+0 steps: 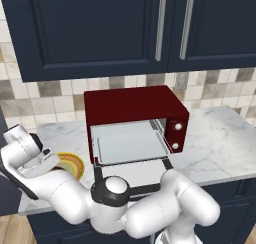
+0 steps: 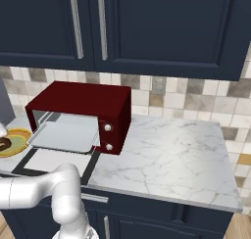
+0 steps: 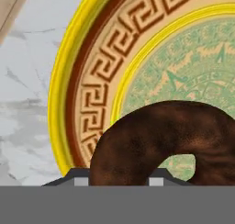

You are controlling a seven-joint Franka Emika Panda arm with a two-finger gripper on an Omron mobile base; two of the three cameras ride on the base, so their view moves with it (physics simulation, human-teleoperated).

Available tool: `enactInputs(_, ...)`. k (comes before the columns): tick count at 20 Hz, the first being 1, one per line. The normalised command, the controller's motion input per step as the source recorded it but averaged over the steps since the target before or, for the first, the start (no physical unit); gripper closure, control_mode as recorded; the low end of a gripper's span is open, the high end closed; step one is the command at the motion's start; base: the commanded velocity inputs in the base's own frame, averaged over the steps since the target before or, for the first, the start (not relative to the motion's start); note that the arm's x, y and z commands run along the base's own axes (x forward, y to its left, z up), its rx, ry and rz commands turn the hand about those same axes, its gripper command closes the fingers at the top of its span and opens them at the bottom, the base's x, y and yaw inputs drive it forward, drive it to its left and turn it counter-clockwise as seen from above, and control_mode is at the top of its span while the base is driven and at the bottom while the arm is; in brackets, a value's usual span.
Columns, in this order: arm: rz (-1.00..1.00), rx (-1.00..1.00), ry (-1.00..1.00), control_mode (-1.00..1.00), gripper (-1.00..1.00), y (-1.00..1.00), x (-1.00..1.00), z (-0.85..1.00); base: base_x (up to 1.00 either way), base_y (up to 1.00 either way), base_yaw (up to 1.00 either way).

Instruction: Pick up the bagel from the plate, place it on the toaster oven rack, close the door, and set the timer.

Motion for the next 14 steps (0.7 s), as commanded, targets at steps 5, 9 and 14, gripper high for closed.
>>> enactInputs(5, -0.12, 0.13, -0.11, -1.00, 1.00, -0.09, -0.71, 0.96, 0.00, 0.00, 0.00)
enactInputs(9, -0.14, 0.03, -0.13, -1.00, 1.00, -0.30, -0.41, 1.00, 0.00, 0.00, 0.00)
enactInputs(14, -0.14, 0.00, -0.09, -1.00, 1.00, -0.59, -0.03, 1.00, 0.00, 0.00, 0.00)
